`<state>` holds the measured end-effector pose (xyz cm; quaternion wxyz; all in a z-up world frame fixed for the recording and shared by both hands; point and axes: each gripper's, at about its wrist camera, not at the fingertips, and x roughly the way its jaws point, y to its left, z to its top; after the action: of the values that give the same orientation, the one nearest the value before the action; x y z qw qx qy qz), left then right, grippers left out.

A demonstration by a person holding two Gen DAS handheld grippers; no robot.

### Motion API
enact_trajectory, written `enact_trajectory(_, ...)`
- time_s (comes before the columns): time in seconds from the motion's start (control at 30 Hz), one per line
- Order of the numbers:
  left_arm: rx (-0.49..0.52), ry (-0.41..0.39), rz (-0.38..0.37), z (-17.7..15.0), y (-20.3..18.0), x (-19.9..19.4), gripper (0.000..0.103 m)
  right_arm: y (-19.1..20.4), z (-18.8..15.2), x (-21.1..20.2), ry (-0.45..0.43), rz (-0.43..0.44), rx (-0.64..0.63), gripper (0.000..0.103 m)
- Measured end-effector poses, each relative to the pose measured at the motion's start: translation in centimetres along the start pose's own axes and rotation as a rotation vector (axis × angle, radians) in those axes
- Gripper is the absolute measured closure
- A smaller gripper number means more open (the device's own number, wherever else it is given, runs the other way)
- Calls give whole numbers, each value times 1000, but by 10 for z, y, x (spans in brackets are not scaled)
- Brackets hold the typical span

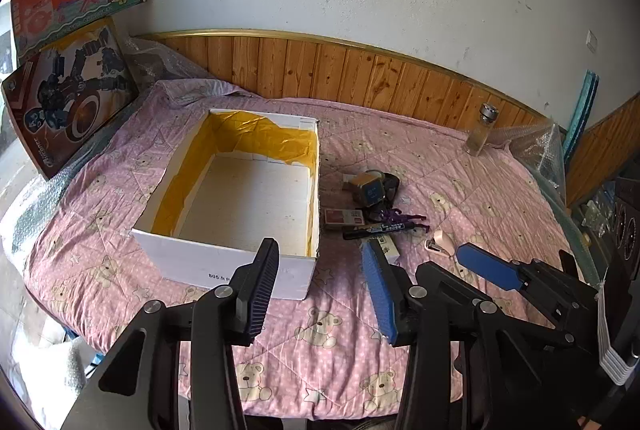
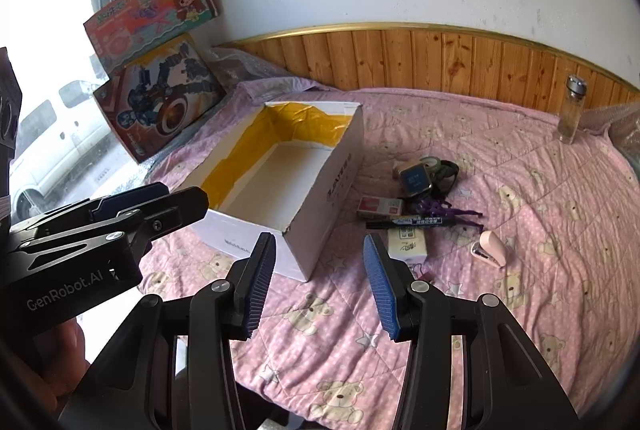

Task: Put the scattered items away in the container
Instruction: 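Grasp the cream tissue pack with the left tool while the right tool grasps the pink binder clip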

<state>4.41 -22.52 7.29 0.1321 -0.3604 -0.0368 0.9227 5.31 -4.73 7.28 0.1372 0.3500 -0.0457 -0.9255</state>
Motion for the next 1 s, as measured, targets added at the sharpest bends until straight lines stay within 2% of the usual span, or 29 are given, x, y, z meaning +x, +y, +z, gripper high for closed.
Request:
enact_trajectory(0.27, 10, 27, -9, 2, -10, 16, 54, -30, -10, 8, 31, 32, 83, 54)
enact_trajectory(0.53, 47, 80, -37, 5, -31, 47, 54, -80, -22, 25, 50, 45, 215, 54)
enact_trajectory(0.63, 60, 107, -83, -2, -41, 66, 54, -107, -32, 34, 67, 33, 282, 54)
enact_trajectory(0.73, 65, 151, -121, -12, -51, 91, 49, -130, -44, 46, 91, 16, 334, 54)
enact_trajectory(0.9, 82, 232, -167, -27, -67, 137, 49, -160, -56, 64, 129, -40, 371, 54)
enact_trajectory(1.0, 54, 278, -182, -30, -71, 166, 41, -176, -59, 75, 152, -71, 379, 54)
